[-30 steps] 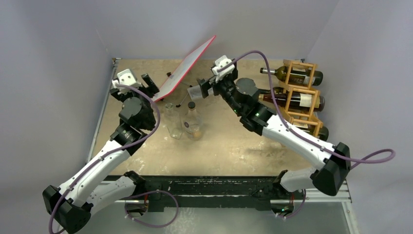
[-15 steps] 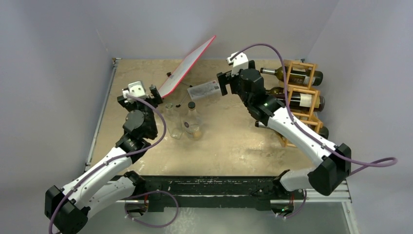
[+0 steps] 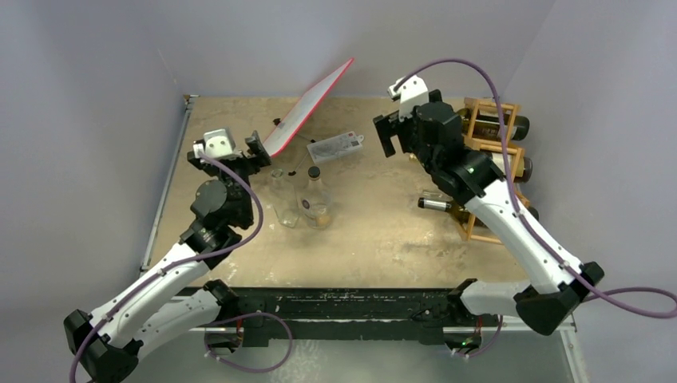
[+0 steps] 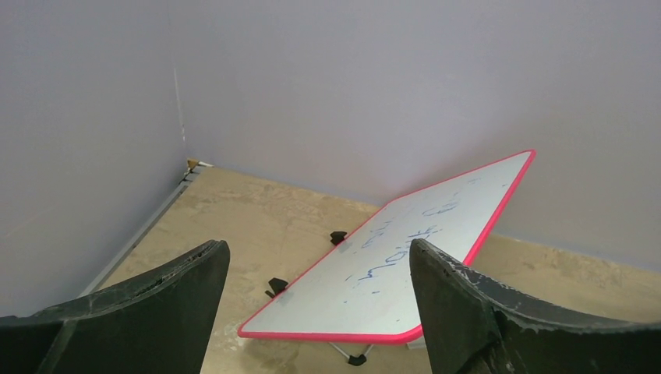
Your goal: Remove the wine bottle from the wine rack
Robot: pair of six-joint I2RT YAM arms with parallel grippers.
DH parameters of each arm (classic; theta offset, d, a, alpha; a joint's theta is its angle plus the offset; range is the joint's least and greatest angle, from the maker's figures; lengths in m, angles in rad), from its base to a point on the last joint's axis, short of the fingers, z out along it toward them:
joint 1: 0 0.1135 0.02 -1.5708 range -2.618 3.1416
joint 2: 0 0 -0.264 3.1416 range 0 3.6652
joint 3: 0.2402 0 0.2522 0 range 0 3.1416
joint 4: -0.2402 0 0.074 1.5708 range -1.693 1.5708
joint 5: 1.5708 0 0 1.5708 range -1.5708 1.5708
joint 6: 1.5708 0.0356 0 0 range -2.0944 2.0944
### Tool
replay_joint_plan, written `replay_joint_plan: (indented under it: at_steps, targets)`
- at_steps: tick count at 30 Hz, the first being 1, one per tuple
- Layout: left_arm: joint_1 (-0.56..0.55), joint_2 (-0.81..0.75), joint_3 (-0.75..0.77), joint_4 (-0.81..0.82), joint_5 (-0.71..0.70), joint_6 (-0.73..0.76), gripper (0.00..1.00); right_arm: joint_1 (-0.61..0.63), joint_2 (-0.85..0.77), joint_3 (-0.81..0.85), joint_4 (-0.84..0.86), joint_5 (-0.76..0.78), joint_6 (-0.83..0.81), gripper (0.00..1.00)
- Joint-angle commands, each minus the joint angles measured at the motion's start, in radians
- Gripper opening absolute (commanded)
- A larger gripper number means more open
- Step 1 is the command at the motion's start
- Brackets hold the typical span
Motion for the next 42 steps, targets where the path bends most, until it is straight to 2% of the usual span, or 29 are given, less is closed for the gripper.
replay_joint_plan:
  at_steps: [1, 2, 5, 7, 11, 16, 23, 31, 35, 42]
  targets:
    - [-0.004, -0.046, 0.045, 0.004, -0.025, -0.010, 0.86, -0.002, -0.066, 0.028, -0.171, -0.006, -0.119, 1.00]
    - [-0.004, -0.047, 0.047, 0.005, -0.045, -0.008, 0.86, -0.002, -0.064, 0.024, -0.206, -0.014, -0.151, 1.00]
    - [0.002, -0.040, 0.059, 0.002, -0.082, -0.009, 0.87, -0.001, -0.045, -0.002, -0.411, -0.175, -0.263, 1.00]
    - [0.012, -0.038, 0.069, -0.010, -0.088, -0.027, 0.87, -0.001, -0.051, -0.059, -0.514, -0.186, -0.302, 1.00]
    - [0.046, -0.035, 0.086, -0.046, -0.081, -0.086, 0.87, -0.001, -0.128, -0.209, -0.535, -0.256, -0.386, 1.00]
    - [0.052, -0.029, 0.095, -0.061, -0.091, -0.097, 0.89, 0.000, -0.223, -0.261, -0.502, -0.328, -0.452, 1.00]
    - [0.058, -0.047, 0.098, -0.063, -0.099, -0.097, 0.90, 0.000, -0.198, -0.354, -0.586, -0.145, -0.483, 1.00]
    - [0.078, -0.037, 0.106, -0.078, -0.094, -0.115, 0.90, 0.000, -0.191, -0.415, -0.489, -0.002, -0.545, 1.00]
    - [0.083, -0.036, 0.108, -0.081, -0.088, -0.120, 0.90, -0.001, -0.166, -0.463, -0.475, 0.058, -0.579, 0.96]
    - [0.094, -0.030, 0.113, -0.092, -0.077, -0.135, 0.90, -0.002, -0.149, -0.513, -0.428, 0.072, -0.598, 0.88]
